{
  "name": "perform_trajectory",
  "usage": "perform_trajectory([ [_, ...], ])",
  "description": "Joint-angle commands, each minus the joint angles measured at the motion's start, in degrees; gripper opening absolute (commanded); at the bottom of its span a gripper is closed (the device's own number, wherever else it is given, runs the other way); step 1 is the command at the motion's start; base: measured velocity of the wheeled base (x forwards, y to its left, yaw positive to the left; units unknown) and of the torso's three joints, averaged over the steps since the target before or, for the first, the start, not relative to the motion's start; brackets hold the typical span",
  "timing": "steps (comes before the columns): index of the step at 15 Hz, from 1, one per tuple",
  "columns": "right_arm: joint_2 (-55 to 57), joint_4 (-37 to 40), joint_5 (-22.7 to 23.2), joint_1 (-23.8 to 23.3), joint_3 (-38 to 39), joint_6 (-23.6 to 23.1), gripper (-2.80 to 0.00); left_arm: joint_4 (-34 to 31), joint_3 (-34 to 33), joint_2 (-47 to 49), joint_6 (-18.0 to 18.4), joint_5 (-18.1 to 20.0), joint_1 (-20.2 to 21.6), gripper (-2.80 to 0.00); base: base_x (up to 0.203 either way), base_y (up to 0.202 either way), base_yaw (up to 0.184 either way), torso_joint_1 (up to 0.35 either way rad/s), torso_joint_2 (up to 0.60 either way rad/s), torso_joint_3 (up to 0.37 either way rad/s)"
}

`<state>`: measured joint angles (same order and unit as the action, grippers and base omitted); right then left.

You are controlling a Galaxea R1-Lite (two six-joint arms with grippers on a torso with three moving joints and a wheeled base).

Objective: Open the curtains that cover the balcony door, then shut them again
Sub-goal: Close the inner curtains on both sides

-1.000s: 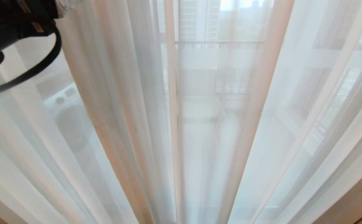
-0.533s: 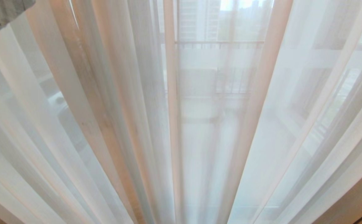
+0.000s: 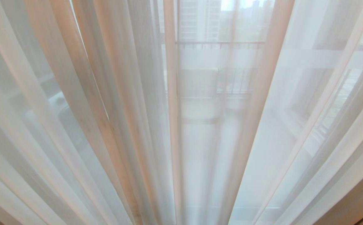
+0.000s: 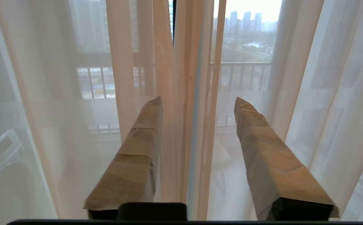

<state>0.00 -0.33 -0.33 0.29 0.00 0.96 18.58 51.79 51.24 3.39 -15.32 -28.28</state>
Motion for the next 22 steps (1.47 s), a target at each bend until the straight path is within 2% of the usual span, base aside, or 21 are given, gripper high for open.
perform_trajectory([
  [1, 0.0, 0.0, 0.0, 0.1, 0.0, 0.0, -2.8, -2.2, -0.8, -3.8, 0.0, -0.9, 0.1, -2.8, 0.0, 0.0, 0.0, 0.0, 0.0, 0.0],
  [6, 0.0, 0.0, 0.0, 0.1, 0.0, 0.0, -2.8, -7.2, -7.8, -13.7, 0.0, -5.0, 0.3, -2.8, 0.0, 0.0, 0.0, 0.0, 0.0, 0.0],
  [9, 0.0, 0.0, 0.0, 0.1, 0.0, 0.0, -2.8, -13.5, -12.2, -19.7, -0.1, -5.0, 6.2, -2.8, 0.0, 0.0, 0.0, 0.0, 0.0, 0.0],
  [12, 0.0, 0.0, 0.0, 0.1, 0.0, 0.0, -2.8, -14.2, -18.6, -23.4, -1.2, -4.9, 8.8, -2.8, 0.0, 0.0, 0.0, 0.0, 0.0, 0.0],
  [14, 0.0, 0.0, 0.0, 0.1, 0.0, 0.0, -2.8, -14.1, -21.6, -25.6, -1.5, -4.1, 14.1, -2.8, 0.0, 0.0, 0.0, 0.0, 0.0, 0.0],
  [15, 0.0, 0.0, 0.0, 0.0, 0.0, 0.0, -2.8, -14.2, -23.5, -26.7, -2.0, -2.6, 17.3, -2.8, 0.0, 0.0, 0.0, 0.0, 0.0, 0.0],
  [19, 0.1, 0.0, 0.0, 0.0, 0.0, 0.0, -2.8, -14.4, -30.9, -32.7, -3.5, 10.1, 27.8, -2.8, 0.0, 0.0, 0.0, 0.0, 0.0, 0.0],
  [22, 0.0, 0.0, 0.0, 0.1, 0.0, 0.1, -2.8, -14.2, -36.1, -36.5, -3.3, 14.2, 31.0, -2.8, 0.0, 0.0, 0.0, 0.0, 0.0, 0.0],
])
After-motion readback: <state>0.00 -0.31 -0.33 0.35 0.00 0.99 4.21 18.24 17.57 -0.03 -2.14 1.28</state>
